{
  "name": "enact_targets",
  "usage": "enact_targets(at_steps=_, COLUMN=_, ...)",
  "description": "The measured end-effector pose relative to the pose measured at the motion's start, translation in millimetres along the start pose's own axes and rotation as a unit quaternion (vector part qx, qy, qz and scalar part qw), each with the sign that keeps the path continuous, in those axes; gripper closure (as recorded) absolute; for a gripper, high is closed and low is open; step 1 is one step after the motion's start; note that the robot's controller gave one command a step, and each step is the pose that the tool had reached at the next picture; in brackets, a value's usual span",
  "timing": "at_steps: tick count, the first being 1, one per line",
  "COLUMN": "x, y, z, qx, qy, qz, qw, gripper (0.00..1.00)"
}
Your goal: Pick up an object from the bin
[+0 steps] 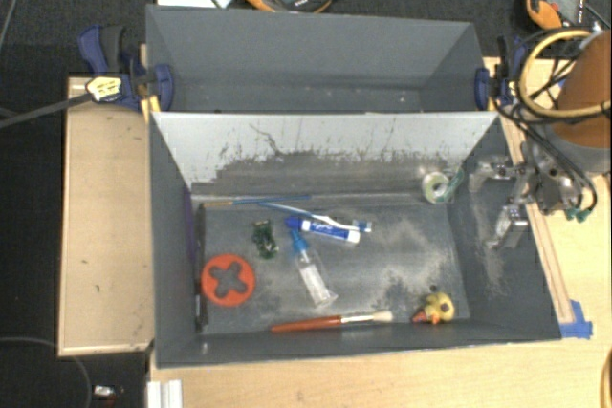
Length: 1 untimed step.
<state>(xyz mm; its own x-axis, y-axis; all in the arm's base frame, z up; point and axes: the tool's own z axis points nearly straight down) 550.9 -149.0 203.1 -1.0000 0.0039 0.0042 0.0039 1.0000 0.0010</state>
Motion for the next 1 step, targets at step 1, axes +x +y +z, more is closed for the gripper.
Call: enact_targets(at_steps=1, x=-1.8, y=0.8, z=-4.7, qx=0.001, qy=-0.0040, qz=-0.003, qw=1.0000, gripper=0.00)
